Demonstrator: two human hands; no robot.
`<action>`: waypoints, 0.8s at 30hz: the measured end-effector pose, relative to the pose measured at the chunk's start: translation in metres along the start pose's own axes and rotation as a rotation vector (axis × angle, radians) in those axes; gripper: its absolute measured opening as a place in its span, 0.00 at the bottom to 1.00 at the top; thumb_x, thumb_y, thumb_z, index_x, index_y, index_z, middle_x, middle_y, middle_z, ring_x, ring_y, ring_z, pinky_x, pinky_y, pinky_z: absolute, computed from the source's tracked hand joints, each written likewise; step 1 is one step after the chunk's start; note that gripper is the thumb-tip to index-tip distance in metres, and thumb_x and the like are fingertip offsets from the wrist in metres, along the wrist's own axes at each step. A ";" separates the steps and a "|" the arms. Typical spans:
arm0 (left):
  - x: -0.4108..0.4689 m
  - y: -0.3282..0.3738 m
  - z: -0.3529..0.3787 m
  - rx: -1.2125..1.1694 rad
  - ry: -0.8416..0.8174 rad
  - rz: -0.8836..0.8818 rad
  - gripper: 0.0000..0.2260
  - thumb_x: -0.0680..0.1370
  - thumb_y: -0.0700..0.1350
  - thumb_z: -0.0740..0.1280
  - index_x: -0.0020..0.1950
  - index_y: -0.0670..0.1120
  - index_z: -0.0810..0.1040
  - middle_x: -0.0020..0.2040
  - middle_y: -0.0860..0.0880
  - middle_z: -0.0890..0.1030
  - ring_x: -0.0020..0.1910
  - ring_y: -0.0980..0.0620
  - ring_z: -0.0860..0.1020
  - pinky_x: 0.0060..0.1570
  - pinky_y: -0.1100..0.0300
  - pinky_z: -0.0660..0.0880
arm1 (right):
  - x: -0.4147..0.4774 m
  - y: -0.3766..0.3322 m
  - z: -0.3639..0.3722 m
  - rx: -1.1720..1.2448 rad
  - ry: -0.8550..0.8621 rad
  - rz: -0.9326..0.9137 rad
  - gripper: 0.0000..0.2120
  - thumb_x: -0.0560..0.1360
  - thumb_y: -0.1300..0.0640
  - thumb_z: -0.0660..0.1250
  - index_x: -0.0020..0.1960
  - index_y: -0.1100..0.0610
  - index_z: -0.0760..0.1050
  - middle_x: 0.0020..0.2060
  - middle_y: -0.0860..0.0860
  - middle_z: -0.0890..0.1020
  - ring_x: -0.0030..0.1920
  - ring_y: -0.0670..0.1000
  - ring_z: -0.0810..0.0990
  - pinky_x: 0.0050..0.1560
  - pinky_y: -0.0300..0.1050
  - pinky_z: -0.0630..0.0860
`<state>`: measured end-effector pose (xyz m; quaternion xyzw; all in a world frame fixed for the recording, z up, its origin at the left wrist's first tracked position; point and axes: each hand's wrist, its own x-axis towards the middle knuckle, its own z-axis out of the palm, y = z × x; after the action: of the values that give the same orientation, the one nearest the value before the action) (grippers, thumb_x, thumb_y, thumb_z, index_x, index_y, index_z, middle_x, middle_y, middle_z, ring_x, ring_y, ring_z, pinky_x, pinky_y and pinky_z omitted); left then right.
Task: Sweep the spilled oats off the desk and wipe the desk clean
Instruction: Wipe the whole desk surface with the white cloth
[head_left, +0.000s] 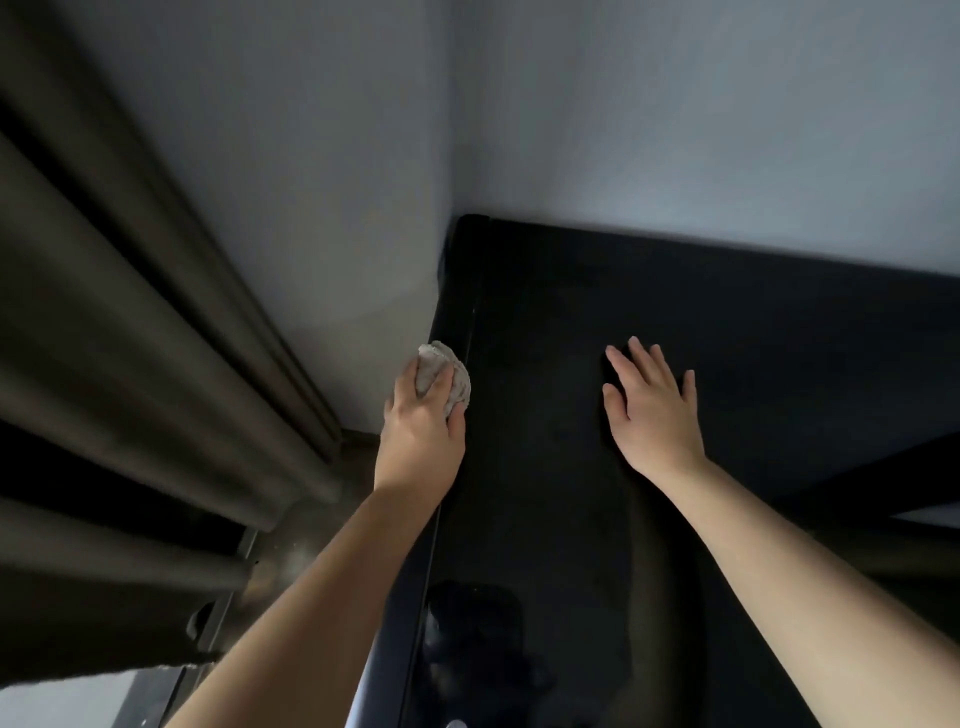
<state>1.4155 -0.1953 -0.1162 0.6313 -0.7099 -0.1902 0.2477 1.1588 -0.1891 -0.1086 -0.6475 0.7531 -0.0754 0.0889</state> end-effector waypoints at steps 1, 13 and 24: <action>0.014 0.004 0.004 0.030 0.009 0.020 0.21 0.79 0.42 0.62 0.72 0.49 0.68 0.74 0.43 0.62 0.67 0.40 0.67 0.64 0.47 0.71 | 0.013 0.004 -0.001 0.005 0.011 -0.009 0.24 0.83 0.49 0.51 0.78 0.48 0.55 0.79 0.50 0.54 0.79 0.53 0.48 0.76 0.62 0.46; 0.200 0.038 0.057 0.344 0.019 0.154 0.23 0.75 0.47 0.49 0.62 0.39 0.75 0.61 0.36 0.71 0.56 0.36 0.72 0.61 0.40 0.69 | 0.119 0.042 -0.010 0.037 0.058 0.006 0.24 0.82 0.49 0.49 0.77 0.50 0.57 0.78 0.50 0.55 0.78 0.52 0.48 0.77 0.59 0.44; 0.220 0.111 0.092 0.106 -0.192 0.368 0.21 0.80 0.47 0.52 0.70 0.46 0.72 0.73 0.39 0.65 0.71 0.37 0.63 0.71 0.43 0.56 | 0.119 0.045 -0.013 0.354 0.154 0.038 0.26 0.82 0.56 0.53 0.79 0.50 0.51 0.78 0.49 0.56 0.78 0.47 0.49 0.78 0.54 0.44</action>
<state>1.2549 -0.4028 -0.1010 0.4821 -0.8426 -0.1634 0.1757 1.0955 -0.3005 -0.1106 -0.5996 0.7449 -0.2542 0.1450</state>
